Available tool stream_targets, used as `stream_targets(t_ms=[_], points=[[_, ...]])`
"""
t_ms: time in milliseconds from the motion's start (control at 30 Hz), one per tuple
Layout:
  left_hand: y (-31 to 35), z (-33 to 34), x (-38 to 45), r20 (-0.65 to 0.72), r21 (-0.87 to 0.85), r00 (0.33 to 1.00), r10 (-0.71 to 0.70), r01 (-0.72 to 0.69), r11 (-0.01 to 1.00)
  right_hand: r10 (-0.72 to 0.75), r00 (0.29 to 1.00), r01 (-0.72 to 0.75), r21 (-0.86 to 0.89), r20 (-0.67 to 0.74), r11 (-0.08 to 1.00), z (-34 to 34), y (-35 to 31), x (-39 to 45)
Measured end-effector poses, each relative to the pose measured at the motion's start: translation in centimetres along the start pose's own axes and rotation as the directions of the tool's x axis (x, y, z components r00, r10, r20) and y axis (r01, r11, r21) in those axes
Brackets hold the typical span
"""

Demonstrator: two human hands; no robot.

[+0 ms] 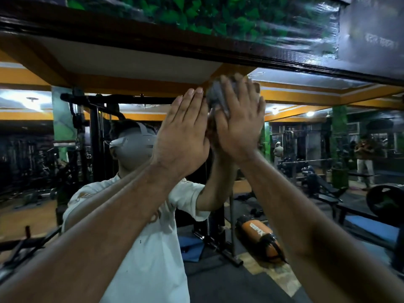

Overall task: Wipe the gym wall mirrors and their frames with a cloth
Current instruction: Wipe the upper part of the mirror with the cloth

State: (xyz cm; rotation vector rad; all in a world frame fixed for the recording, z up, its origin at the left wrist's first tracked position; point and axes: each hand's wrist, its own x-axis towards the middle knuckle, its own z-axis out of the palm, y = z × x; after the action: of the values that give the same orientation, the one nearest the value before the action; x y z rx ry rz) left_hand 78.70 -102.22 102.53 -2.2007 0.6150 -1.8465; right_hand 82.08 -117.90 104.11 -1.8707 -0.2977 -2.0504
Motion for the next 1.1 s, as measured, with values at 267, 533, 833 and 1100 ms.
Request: stream_targets(t_ms=[267, 533, 833, 1100], points=[[0.2, -0.3, 0.0, 0.022, -0.008, 0.999, -0.025, 0.025, 1.000, 0.094, 0.995, -0.094, -0.007, -0.017, 0.996, 0.0, 0.7, 1.4], [-0.3, -1.7, 0.2, -0.016, -0.151, 0.998, -0.063, 0.060, 0.987, 0.135, 0.991, -0.135, 0.018, -0.005, 0.991, 0.0, 1.2, 2.5], [-2.0, -3.2, 0.3, 0.072, -0.083, 0.990, -0.119, 0.125, 0.989, 0.077, 0.996, -0.076, -0.007, 0.048, 0.997, -0.5, 0.4, 3.1], [-4.5, -4.0, -0.1, 0.044, -0.051, 0.995, -0.090, 0.092, 0.994, -0.083, 0.994, 0.081, 0.032, 0.070, 0.996, -0.1, -1.2, 2.4]])
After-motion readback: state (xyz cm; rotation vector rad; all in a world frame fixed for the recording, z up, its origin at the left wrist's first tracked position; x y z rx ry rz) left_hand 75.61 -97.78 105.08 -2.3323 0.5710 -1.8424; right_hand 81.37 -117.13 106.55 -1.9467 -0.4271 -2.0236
